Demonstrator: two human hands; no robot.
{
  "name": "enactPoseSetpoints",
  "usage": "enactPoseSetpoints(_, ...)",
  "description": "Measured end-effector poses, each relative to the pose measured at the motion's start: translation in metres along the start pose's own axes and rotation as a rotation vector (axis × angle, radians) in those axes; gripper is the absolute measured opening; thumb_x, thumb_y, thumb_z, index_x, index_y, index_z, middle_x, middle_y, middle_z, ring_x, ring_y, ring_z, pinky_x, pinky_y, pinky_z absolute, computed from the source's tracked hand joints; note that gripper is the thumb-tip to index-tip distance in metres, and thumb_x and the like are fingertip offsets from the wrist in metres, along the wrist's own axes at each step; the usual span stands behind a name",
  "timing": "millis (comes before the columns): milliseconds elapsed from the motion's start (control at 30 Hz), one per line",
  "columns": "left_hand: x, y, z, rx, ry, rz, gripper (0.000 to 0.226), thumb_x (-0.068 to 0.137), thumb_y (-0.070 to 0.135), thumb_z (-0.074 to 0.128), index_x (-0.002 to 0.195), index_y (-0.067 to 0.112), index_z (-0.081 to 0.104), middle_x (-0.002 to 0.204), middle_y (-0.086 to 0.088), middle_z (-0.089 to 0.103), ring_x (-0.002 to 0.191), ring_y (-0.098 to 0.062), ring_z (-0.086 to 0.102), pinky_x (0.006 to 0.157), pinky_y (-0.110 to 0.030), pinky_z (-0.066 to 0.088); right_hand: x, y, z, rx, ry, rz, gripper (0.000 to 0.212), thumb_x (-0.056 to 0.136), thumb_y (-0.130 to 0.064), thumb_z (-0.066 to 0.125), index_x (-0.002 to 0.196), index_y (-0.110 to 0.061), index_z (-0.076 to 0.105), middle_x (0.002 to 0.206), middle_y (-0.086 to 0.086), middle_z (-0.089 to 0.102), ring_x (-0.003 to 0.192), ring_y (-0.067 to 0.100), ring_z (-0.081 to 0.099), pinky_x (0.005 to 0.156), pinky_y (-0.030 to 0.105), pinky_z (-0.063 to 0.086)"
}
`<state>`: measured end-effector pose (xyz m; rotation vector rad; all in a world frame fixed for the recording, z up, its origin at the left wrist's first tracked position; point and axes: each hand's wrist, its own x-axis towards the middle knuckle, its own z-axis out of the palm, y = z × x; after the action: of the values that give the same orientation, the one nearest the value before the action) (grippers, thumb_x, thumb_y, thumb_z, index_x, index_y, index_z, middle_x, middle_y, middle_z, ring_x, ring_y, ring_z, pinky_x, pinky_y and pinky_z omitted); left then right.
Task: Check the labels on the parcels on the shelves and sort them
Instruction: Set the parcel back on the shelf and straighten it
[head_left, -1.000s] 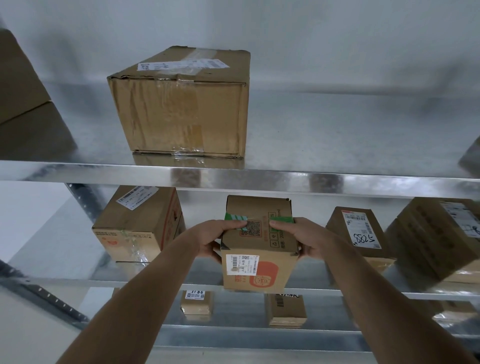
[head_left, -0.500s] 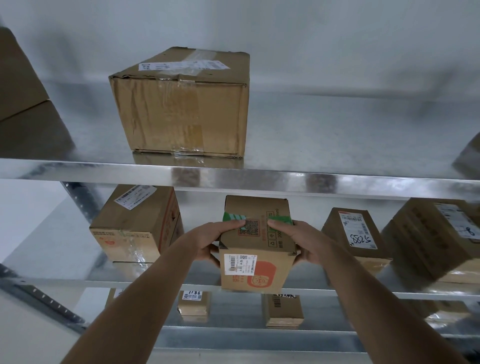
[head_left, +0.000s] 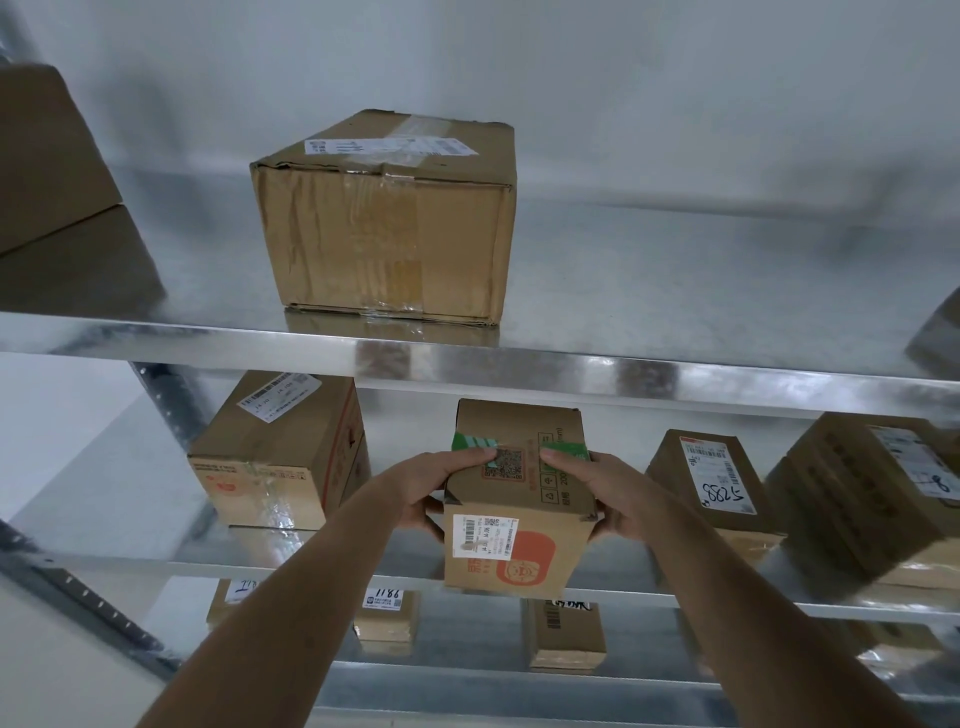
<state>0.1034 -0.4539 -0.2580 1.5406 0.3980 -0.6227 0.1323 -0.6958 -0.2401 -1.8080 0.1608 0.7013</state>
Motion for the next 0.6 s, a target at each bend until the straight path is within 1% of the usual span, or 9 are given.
enactPoseSetpoints(67,0.001,-0.001,-0.001,0.000,0.002,-0.005,0.063,0.072,0.058,0.082,0.116,0.014,0.073,0.106,-0.009,0.077,0.111,-0.037,0.067,0.094,-0.065,0.053,-0.001,0.000,0.001,0.003,0.012,0.005,0.044,0.084,-0.052,0.074,0.113,-0.019,0.070,0.098,0.005,0.079,0.097,0.031,0.074,0.093,0.062,0.055)
enactPoseSetpoints(167,0.003,-0.002,-0.003,-0.001,-0.007,-0.007,0.069,0.066,0.061,0.086,0.116,0.015,0.074,0.109,-0.010,0.077,0.111,-0.038,0.068,0.093,-0.066,0.053,-0.002,0.000,0.003,0.015,0.031,0.016,0.046,0.083,-0.054,0.076,0.111,-0.018,0.072,0.098,0.006,0.079,0.099,0.033,0.073,0.093,0.063,0.054)
enactPoseSetpoints(300,0.004,-0.001,-0.003,-0.002,-0.011,-0.015,0.083,0.052,0.064,0.089,0.116,0.015,0.074,0.114,-0.012,0.075,0.111,-0.038,0.067,0.094,-0.066,0.053,-0.006,-0.003,0.006,0.017,0.052,0.028,0.050,0.082,-0.056,0.075,0.113,-0.018,0.072,0.100,0.006,0.079,0.101,0.033,0.072,0.093,0.061,0.055)
enactPoseSetpoints(400,0.003,0.001,-0.006,-0.009,-0.029,-0.007,0.084,0.050,0.065,0.089,0.114,0.013,0.074,0.106,-0.012,0.076,0.106,-0.037,0.069,0.095,-0.065,0.053,-0.009,-0.007,0.007,0.033,0.071,0.019,0.056,0.086,-0.065,0.066,0.111,-0.016,0.074,0.100,0.008,0.078,0.096,0.032,0.071,0.090,0.053,0.058)
enactPoseSetpoints(467,0.006,0.000,-0.010,-0.061,-0.040,0.002,0.083,0.055,0.062,0.091,0.115,0.009,0.071,0.097,-0.014,0.075,0.093,-0.036,0.071,0.096,-0.065,0.052,-0.010,-0.012,0.005,0.057,0.095,0.005,0.066,0.085,-0.075,0.057,0.109,-0.016,0.074,0.104,0.008,0.075,0.099,0.031,0.068,0.088,0.046,0.057)
enactPoseSetpoints(500,0.007,0.000,-0.012,-0.102,-0.047,0.006,0.083,0.058,0.061,0.091,0.118,0.007,0.070,0.096,-0.015,0.074,0.088,-0.036,0.072,0.096,-0.065,0.052,-0.009,-0.014,0.002,0.075,0.109,-0.008,0.070,0.085,-0.078,0.054,0.111,-0.016,0.071,0.106,0.009,0.073,0.102,0.030,0.067,0.089,0.044,0.055)
enactPoseSetpoints(533,0.008,-0.001,-0.014,-0.145,-0.052,0.010,0.086,0.059,0.060,0.091,0.121,0.006,0.068,0.098,-0.017,0.073,0.086,-0.037,0.072,0.096,-0.064,0.053,-0.008,-0.017,0.000,0.088,0.125,-0.027,0.072,0.086,-0.079,0.052,0.113,-0.014,0.068,0.109,0.010,0.072,0.104,0.030,0.066,0.092,0.045,0.054)
enactPoseSetpoints(600,0.009,-0.002,-0.015,-0.220,-0.066,0.006,0.096,0.056,0.062,0.091,0.129,0.005,0.065,0.106,-0.020,0.072,0.095,-0.041,0.072,0.094,-0.063,0.054,-0.005,-0.022,-0.007,0.117,0.154,-0.063,0.072,0.090,-0.074,0.050,0.118,-0.009,0.063,0.111,0.012,0.072,0.105,0.030,0.068,0.095,0.044,0.053)
